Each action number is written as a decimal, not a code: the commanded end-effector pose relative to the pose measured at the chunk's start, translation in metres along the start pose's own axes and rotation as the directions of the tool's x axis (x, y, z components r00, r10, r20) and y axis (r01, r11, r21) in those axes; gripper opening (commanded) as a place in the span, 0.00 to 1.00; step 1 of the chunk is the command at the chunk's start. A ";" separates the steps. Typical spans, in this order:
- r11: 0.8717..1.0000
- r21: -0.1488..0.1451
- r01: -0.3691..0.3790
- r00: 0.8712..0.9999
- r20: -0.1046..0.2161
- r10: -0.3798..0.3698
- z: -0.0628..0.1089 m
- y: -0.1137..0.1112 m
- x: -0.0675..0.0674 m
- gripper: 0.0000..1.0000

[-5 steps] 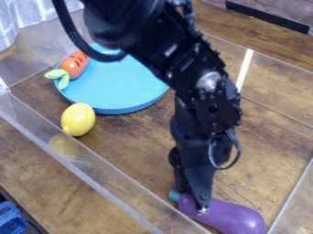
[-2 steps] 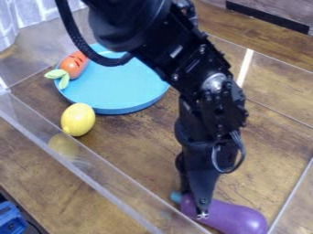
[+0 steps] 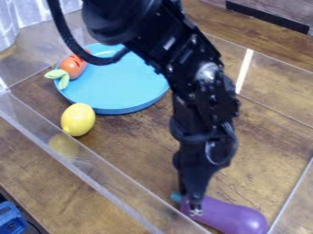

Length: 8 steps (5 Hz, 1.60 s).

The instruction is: Put the lemon on the blue tray

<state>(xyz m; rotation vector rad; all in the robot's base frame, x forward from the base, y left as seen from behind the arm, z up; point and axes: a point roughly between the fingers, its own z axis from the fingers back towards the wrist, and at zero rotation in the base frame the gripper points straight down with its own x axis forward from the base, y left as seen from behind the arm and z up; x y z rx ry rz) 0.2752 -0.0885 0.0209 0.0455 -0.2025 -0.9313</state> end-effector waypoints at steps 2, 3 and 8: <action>0.999 0.035 0.031 0.996 0.084 -0.034 0.014 0.020 0.015 0.00; 0.998 0.038 0.041 0.993 0.108 -0.045 0.012 0.026 0.028 0.00; 0.998 0.034 -0.045 0.981 0.189 0.037 0.021 0.027 0.043 1.00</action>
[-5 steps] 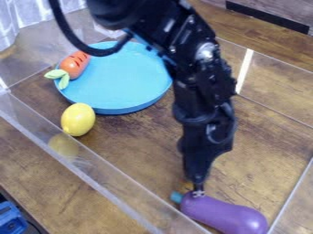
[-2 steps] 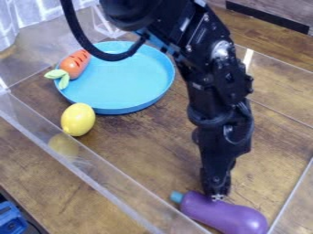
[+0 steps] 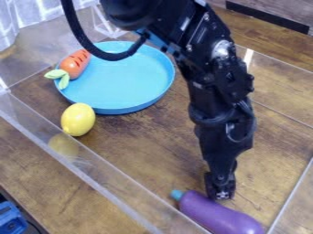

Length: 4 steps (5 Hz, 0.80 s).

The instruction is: Put the lemon on the blue tray

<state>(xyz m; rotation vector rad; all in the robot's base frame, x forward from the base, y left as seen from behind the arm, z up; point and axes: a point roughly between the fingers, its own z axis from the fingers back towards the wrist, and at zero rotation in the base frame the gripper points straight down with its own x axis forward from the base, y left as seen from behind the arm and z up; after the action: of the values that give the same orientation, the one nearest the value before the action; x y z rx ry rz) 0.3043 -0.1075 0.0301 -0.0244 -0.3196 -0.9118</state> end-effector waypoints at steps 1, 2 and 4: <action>0.997 0.051 -0.050 0.996 0.073 0.046 0.006 0.020 0.009 1.00; 0.995 0.052 -0.088 0.993 0.089 0.084 -0.002 0.025 0.006 1.00; 0.989 0.030 -0.147 0.981 0.130 0.142 -0.004 0.023 0.013 1.00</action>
<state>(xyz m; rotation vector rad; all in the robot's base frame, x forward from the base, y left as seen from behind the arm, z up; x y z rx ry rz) 0.3228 -0.1041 0.0239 -0.0737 -0.4152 -0.7698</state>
